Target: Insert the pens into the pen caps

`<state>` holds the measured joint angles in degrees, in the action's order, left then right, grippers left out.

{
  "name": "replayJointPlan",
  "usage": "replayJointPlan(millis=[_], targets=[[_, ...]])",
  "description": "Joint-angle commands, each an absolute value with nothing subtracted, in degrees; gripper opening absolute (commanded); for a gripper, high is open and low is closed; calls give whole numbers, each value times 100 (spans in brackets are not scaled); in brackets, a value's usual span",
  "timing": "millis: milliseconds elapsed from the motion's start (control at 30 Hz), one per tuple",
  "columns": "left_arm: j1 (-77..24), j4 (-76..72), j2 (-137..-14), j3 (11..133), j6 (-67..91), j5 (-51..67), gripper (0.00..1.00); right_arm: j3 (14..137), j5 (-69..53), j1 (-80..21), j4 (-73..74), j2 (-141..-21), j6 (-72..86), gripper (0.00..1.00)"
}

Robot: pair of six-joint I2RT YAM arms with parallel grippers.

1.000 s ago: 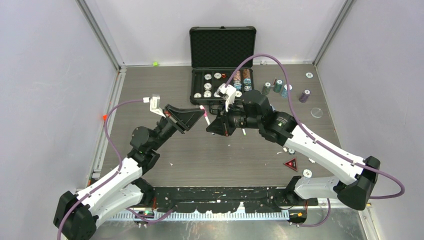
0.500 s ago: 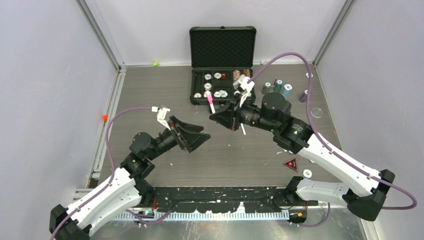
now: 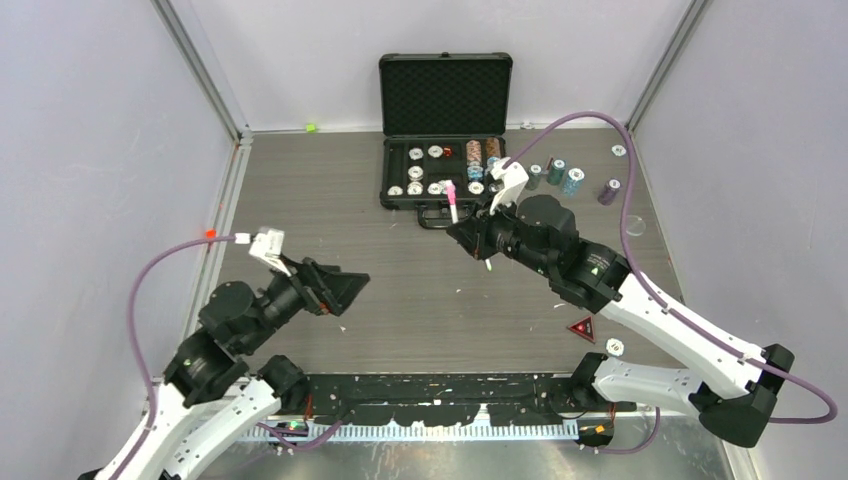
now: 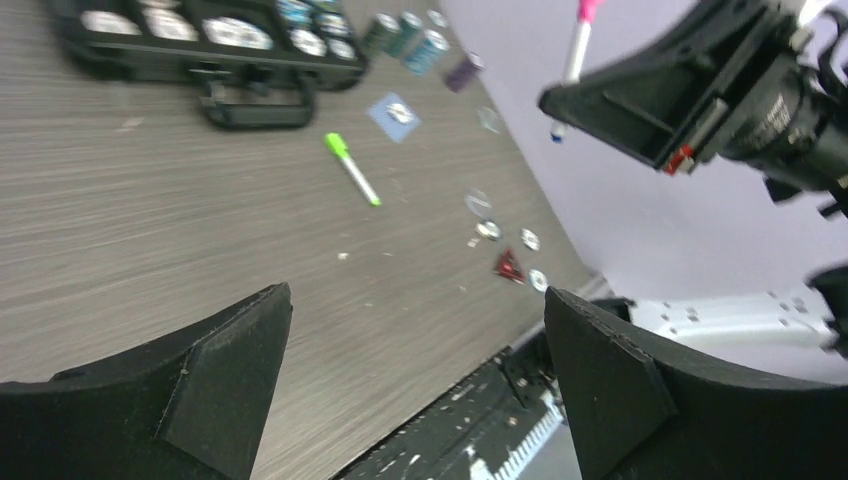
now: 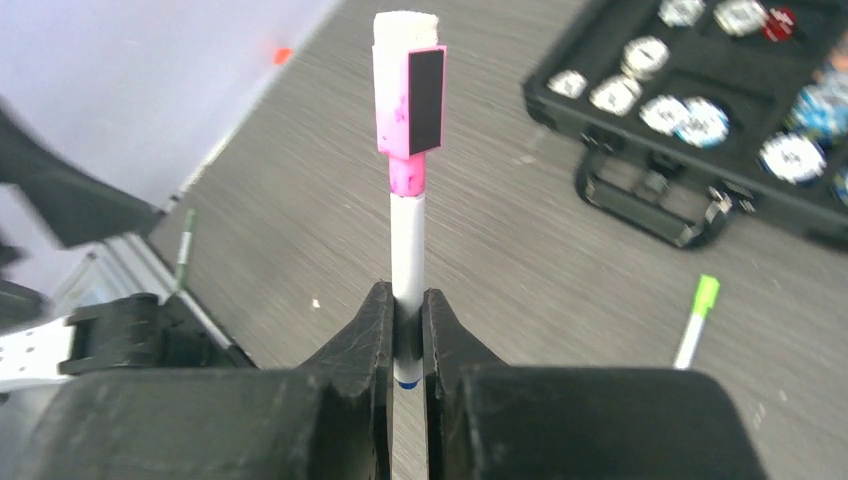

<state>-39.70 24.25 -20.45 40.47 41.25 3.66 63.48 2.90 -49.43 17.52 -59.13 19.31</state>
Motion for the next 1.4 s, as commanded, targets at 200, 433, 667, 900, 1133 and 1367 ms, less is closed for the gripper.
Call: replayJointPlan(millis=[200, 433, 667, 900, 1133, 1367], targets=[[-3975, 6311, -2245, 5761, 3550, -3072, 100, 5837, 1835, -5024, 3045, -6154, 2708, 0], [-3978, 6219, -2494, 5645, 3446, -2819, 100, 5229, 1668, -5070, 2817, -6387, 3170, 1], [-3975, 6141, -2568, 5481, 3516, -2897, 100, 4891, 1522, -5073, 2544, -6966, 3655, 0], [-3975, 6156, -2553, 5462, 3547, -2935, 100, 4833, 1455, -5096, 2498, -7556, 3971, 0], [-3973, 6162, -2493, 5444, 3561, -2997, 100, 4838, 1503, -5105, 2527, -7874, 4108, 0], [-3973, 6152, -2378, 5421, 3569, -3006, 100, 4830, 1547, -5111, 2522, -8198, 4152, 0]])
